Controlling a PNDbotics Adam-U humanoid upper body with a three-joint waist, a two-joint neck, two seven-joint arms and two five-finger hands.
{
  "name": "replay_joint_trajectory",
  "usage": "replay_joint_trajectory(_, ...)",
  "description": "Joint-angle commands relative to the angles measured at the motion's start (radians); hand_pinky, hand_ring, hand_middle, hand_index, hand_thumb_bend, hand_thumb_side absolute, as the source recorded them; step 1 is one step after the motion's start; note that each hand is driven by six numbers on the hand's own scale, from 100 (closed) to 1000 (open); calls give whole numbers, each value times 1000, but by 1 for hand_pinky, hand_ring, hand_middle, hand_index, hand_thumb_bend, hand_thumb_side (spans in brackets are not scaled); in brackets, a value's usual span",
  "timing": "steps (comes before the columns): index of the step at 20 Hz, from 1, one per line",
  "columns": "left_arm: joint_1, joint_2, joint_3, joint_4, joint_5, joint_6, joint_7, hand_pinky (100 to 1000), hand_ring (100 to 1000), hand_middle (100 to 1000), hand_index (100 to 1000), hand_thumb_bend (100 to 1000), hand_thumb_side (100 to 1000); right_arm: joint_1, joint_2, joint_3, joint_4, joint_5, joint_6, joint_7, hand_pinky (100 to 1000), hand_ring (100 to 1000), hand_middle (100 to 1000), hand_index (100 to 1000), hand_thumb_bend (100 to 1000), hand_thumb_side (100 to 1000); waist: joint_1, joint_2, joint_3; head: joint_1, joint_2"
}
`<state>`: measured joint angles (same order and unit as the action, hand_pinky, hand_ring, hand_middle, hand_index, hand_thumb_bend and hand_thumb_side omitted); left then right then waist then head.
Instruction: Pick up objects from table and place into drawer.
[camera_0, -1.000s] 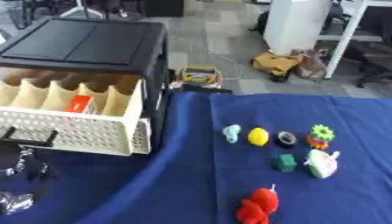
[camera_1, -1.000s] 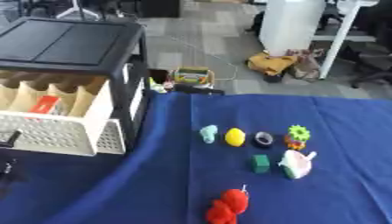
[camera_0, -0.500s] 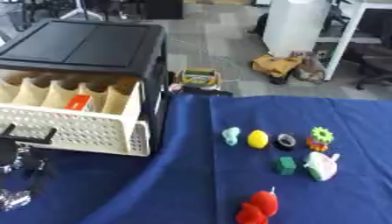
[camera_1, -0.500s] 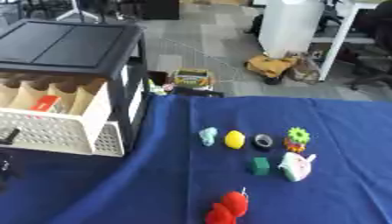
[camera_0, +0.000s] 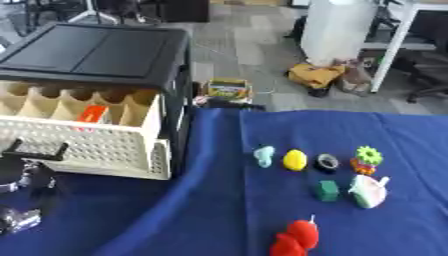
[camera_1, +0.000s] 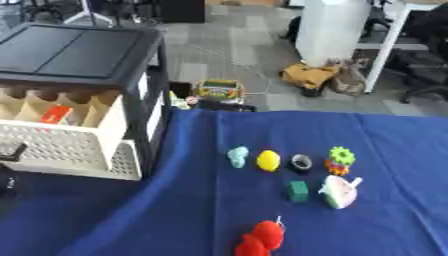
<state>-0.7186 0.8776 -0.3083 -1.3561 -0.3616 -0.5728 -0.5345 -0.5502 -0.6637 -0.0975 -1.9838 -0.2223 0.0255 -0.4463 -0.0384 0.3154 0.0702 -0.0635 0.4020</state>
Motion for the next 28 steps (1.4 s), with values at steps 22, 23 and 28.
replay_joint_trajectory(22, -137, -56, 54, 153, 162, -334, -373, 100, 270, 416, 758, 100, 1000, -16, -6, -14, -16, -11, 8, 14, 702, 587, 494, 733, 100, 809, 15, -2, -23, -1, -34)
replay_joint_trajectory(23, -142, -61, 56, 163, 172, -334, -373, 100, 260, 411, 757, 100, 1000, -16, -5, -14, -16, -11, 9, 14, 702, 586, 493, 733, 100, 810, 15, -2, -24, -2, -35)
replay_joint_trajectory(28, -165, -79, 64, 198, 204, -334, -373, 100, 231, 397, 761, 100, 1000, -15, -3, -15, -16, -13, 10, 13, 701, 586, 492, 730, 100, 809, 14, -3, -25, -2, -38)
